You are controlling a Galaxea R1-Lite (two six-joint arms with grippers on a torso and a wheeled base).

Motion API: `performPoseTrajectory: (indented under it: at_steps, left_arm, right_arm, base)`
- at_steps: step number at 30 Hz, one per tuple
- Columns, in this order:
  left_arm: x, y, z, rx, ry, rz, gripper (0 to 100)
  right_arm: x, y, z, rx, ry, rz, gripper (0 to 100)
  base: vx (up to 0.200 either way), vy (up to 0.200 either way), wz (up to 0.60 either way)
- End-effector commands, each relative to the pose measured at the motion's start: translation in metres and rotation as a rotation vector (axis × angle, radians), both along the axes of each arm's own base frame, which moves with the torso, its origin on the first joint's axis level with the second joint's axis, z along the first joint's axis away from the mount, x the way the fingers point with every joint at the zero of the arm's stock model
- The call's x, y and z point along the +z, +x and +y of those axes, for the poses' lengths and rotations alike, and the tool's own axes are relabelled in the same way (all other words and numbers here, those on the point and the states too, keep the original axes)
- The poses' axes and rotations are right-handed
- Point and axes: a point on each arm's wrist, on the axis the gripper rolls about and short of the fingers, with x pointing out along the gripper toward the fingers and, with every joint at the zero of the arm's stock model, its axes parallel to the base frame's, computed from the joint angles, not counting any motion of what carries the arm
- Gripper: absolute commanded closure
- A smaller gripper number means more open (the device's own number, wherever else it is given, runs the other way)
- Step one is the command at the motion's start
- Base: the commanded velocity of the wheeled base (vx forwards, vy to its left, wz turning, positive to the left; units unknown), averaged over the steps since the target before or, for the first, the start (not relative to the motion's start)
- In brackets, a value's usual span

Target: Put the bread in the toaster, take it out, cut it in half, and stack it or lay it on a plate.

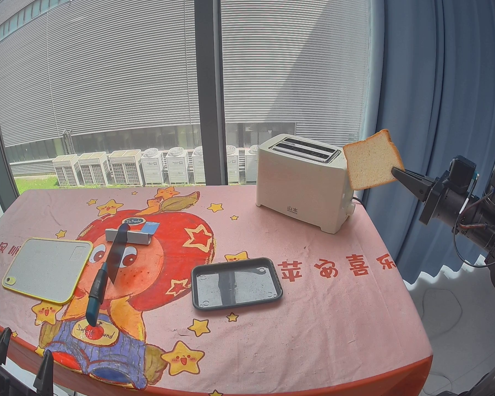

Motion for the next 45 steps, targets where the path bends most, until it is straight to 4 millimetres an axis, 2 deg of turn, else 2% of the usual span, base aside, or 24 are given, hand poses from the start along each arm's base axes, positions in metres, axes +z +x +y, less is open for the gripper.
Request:
performPoseTrajectory:
  at_steps: [1, 8, 20, 24, 35, 41, 45]
  left_arm:
    - [-0.005, 0.000, 0.000, 0.001, 0.001, 0.001, 0]
    - [-0.005, 0.000, 0.000, 0.002, 0.001, 0.003, 0]
    - [-0.005, 0.000, 0.000, 0.001, 0.001, 0.001, 0]
    - [-0.005, 0.000, 0.000, 0.002, 0.001, 0.003, 0]
    - [-0.005, 0.000, 0.000, 0.002, -0.004, 0.001, 0]
    - [-0.005, 0.000, 0.000, 0.001, -0.002, 0.001, 0]
    - [-0.005, 0.000, 0.000, 0.001, -0.004, 0.001, 0]
  right_arm:
    - [0.000, 0.001, 0.000, 0.002, 0.001, -0.001, 100]
    - [0.001, 0.001, 0.000, 0.002, 0.002, -0.004, 100]
    - [0.004, 0.005, -0.001, -0.005, 0.002, -0.015, 100]
    - [0.005, 0.006, -0.002, -0.009, 0.002, -0.021, 100]
    - [0.019, 0.018, -0.010, -0.036, -0.018, -0.090, 100]
    - [0.021, 0.037, -0.015, -0.055, -0.039, -0.117, 100]
    - [0.023, 0.044, -0.022, -0.041, -0.059, -0.140, 100]
  base:
    - [0.000, 0.000, 0.00]
    - [0.000, 0.171, 0.00]
    - [0.000, 0.000, 0.00]
    - [0.000, 0.200, 0.00]
    - [0.000, 0.036, 0.00]
    - [0.200, 0.000, 0.00]
    - [0.000, 0.000, 0.00]
